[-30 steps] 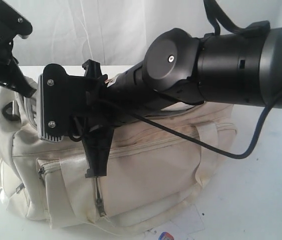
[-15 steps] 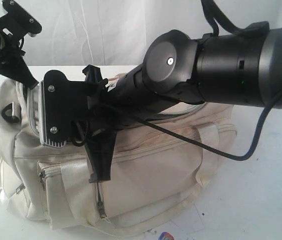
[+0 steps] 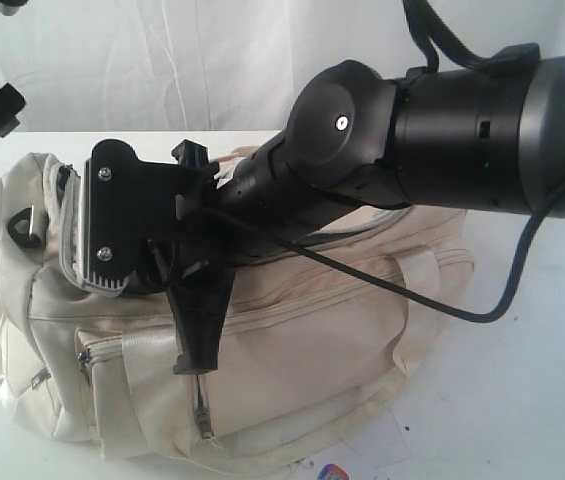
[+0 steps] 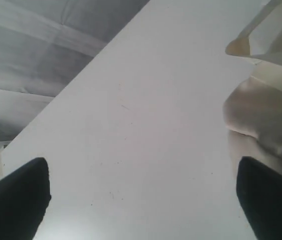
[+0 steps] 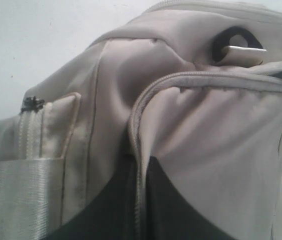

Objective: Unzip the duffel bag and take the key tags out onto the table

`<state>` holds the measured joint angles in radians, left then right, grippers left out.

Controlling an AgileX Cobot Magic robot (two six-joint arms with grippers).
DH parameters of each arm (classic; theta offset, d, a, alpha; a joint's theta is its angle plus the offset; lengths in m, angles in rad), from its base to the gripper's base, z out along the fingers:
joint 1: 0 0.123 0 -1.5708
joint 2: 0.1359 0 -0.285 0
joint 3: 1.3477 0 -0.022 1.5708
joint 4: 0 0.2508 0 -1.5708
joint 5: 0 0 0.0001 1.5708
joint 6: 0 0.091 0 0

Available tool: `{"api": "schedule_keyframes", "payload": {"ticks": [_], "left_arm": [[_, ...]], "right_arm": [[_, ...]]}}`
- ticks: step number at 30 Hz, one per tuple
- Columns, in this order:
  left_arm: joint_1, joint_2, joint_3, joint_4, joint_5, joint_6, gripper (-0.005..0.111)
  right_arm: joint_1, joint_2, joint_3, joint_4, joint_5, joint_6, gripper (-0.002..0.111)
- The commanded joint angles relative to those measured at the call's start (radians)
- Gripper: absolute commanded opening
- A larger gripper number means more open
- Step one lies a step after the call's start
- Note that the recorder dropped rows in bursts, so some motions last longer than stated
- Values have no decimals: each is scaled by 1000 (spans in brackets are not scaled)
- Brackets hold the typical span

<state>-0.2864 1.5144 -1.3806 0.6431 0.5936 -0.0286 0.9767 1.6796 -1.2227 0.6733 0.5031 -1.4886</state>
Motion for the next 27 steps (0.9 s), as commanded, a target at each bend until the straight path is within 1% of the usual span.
{"api": "schedule_keyframes", "payload": {"ticks": [1, 3, 7, 9, 11, 12, 16, 18, 20, 23, 24, 26, 27], "left_arm": [[4, -64, -5, -164, 57, 100, 105], [4, -99, -5, -258, 118, 143, 105], [4, -164, -5, -444, 287, 258, 105], [4, -189, -5, -532, 347, 338, 105], [4, -213, -5, -625, 375, 411, 105], [4, -224, -5, -672, 383, 432, 105], [4, -254, -5, -783, 459, 479, 105], [4, -257, -5, -818, 515, 504, 105], [4, -257, -5, -863, 564, 504, 105], [4, -257, -5, -993, 628, 568, 105], [4, -257, -5, -1063, 628, 609, 105], [4, -257, -5, -1156, 628, 642, 105], [4, -257, -5, -1194, 628, 660, 105]], "right_arm": [[0, -3, 3, -5, 23, 17, 0], [0, -3, 3, -5, 13, 35, 0], [0, -3, 3, -1, -50, 152, 1], [0, -7, 3, -1, -68, 209, 5], [0, -17, 1, -1, -70, 230, 16], [0, -27, 1, -1, -70, 237, 24], [0, -71, 1, -1, -48, 237, 66], [0, -98, 1, -1, -37, 239, 77], [0, -135, 1, -5, -25, 270, 78], [0, -210, 1, -72, 16, 391, 78], [0, -238, 1, -126, 34, 459, 78], [0, -292, 1, -268, 95, 637, 78], [0, -322, 1, -369, 146, 757, 78]]}}
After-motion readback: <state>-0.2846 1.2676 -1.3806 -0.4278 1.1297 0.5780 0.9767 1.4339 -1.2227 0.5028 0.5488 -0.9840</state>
